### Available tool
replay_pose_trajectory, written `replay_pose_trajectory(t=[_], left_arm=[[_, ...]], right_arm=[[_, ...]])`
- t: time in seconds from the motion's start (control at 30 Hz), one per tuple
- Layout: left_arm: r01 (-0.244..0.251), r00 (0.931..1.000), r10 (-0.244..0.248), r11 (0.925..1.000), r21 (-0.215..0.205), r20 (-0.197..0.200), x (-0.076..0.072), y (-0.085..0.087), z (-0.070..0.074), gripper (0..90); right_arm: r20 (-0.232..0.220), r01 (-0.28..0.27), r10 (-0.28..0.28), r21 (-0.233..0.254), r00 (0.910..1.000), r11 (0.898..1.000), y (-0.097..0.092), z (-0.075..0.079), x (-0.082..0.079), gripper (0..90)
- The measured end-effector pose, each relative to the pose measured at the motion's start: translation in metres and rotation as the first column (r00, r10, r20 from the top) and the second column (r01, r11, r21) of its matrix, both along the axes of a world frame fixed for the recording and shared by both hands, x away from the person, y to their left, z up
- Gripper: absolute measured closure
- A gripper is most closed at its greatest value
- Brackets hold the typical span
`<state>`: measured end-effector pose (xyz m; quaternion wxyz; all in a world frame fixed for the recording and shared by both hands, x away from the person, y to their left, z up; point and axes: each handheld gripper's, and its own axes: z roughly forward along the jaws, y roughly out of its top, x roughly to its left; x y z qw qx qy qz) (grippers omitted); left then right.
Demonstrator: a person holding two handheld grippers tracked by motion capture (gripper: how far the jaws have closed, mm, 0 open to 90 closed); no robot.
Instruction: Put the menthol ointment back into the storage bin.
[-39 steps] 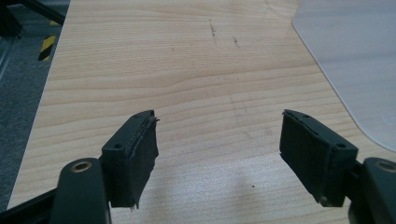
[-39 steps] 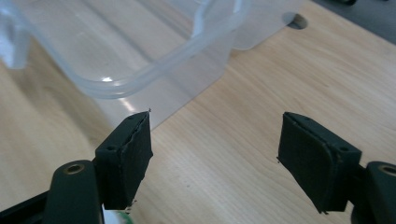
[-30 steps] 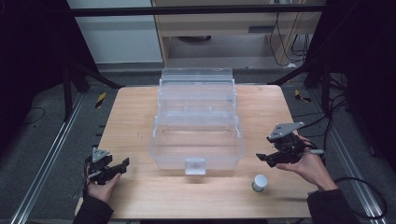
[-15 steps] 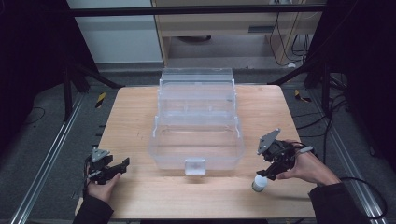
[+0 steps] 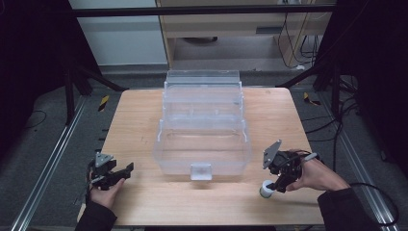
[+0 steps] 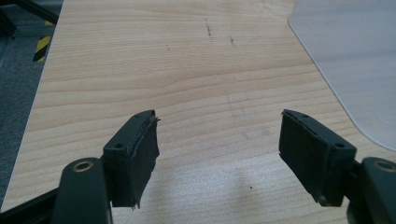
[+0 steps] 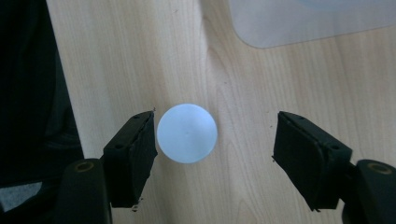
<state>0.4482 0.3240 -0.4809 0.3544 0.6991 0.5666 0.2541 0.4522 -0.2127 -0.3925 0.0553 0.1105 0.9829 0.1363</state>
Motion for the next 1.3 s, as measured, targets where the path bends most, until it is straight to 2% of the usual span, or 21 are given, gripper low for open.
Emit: replay_pose_trajectory(t=[0.27, 0.73, 0.97, 1.3], left_arm=[[0.0, 1.0, 0.0, 1.0, -0.001, 0.0, 0.0, 0.0, 0.0, 27.8], [-0.001, 1.0, 0.001, 1.0, -0.004, -0.002, 0.0, 0.0, 0.0, 28.0], [-0.001, 1.0, 0.001, 1.0, -0.003, -0.004, 0.0, 0.001, 0.0, 28.1], [0.0, 1.0, 0.0, 1.0, -0.001, -0.003, 0.0, 0.001, 0.0, 28.2]], right_arm=[[-0.019, -0.044, 0.043, -0.044, 0.9989, 0.998, 0.003, -0.011, -0.003, 31.9], [-0.044, -0.074, 0.07, -0.074, 0.9965, 0.995, 0.006, -0.026, -0.006, 35.0], [-0.04, -0.109, 0.106, -0.081, 0.9936, 0.991, 0.01, -0.031, -0.005, 38.0], [-0.055, -0.106, 0.101, -0.104, 0.9934, 0.989, 0.01, -0.04, -0.004, 43.2]])
